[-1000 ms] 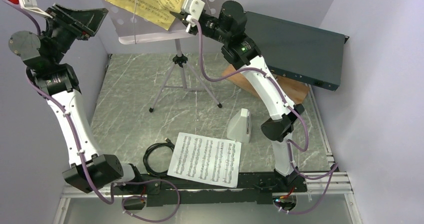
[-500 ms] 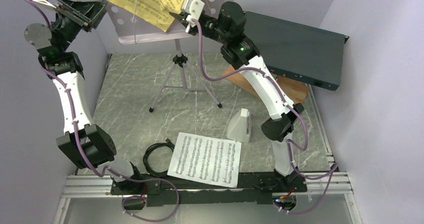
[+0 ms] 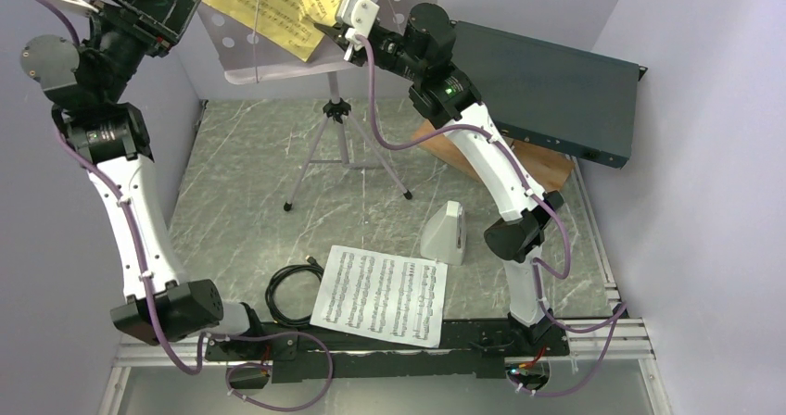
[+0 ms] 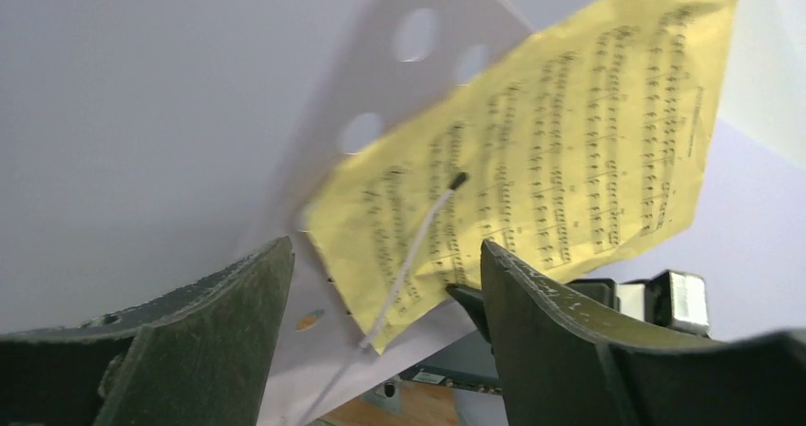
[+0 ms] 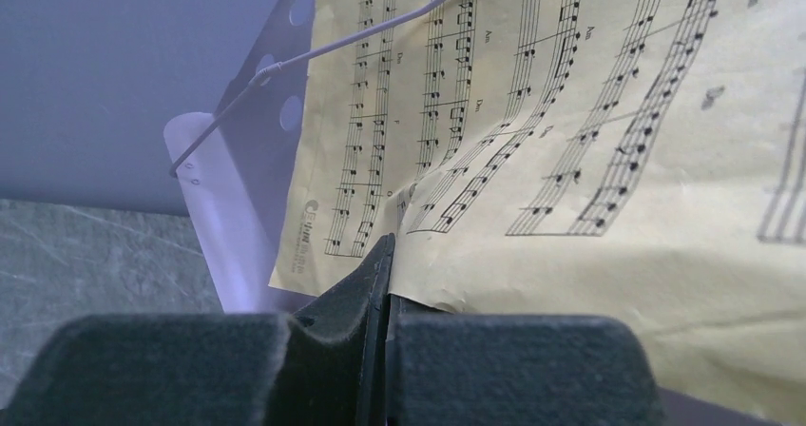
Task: Set up the instrument practice props
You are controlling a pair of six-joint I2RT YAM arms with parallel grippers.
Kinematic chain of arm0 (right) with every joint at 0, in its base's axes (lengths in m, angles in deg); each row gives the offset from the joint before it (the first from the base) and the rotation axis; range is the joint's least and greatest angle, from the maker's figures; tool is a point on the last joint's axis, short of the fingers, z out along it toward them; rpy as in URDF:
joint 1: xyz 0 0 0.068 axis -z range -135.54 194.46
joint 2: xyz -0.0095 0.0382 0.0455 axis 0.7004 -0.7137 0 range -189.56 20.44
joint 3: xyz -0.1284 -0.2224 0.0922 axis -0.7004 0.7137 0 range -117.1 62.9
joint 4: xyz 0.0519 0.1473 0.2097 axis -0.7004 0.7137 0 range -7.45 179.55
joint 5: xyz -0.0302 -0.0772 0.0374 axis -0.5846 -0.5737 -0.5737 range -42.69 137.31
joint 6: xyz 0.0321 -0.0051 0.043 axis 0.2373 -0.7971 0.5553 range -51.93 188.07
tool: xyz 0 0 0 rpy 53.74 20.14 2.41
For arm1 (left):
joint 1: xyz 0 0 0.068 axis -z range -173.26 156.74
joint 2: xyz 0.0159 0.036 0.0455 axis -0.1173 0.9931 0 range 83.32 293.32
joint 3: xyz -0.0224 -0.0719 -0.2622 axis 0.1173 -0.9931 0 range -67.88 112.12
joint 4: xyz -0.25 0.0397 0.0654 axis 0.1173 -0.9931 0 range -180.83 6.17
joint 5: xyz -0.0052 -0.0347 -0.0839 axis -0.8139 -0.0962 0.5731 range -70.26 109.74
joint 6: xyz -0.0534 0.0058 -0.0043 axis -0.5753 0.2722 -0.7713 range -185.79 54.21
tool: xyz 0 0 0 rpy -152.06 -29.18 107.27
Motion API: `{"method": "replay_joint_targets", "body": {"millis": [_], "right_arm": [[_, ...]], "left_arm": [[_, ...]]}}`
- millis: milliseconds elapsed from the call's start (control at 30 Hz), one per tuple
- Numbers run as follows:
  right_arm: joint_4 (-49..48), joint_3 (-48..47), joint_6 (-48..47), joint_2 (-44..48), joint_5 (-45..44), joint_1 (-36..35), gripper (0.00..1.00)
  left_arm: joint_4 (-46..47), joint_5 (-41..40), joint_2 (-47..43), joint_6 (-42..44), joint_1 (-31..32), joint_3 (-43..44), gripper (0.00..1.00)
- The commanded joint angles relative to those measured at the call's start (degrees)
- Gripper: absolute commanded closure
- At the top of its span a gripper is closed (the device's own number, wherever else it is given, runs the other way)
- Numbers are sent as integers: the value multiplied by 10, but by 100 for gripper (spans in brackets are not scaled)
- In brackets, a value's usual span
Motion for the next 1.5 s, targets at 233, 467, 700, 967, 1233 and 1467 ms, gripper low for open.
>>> {"method": "replay_joint_targets", "body": {"millis": [233, 467, 700, 967, 1233, 1467], "right_arm": [[-18, 4, 7, 36, 12, 5, 100], [-17, 9, 8, 41, 11, 5, 100], [-19, 11, 10, 43, 11, 5, 100], [-24, 9, 15, 40, 15, 5, 100], [-27, 8, 18, 39, 16, 5, 100], [-25, 6, 18, 36, 20, 6, 100]], "left_arm": [[-94, 14, -33, 58, 0, 74, 35], [-84, 5, -21, 33, 0, 71, 31], [3, 42, 26, -50, 1, 57, 40], [0, 23, 26, -36, 1, 41, 40], [67, 33, 54, -82, 6, 38, 45], [120, 25, 73, -95, 15, 45, 50]]}}
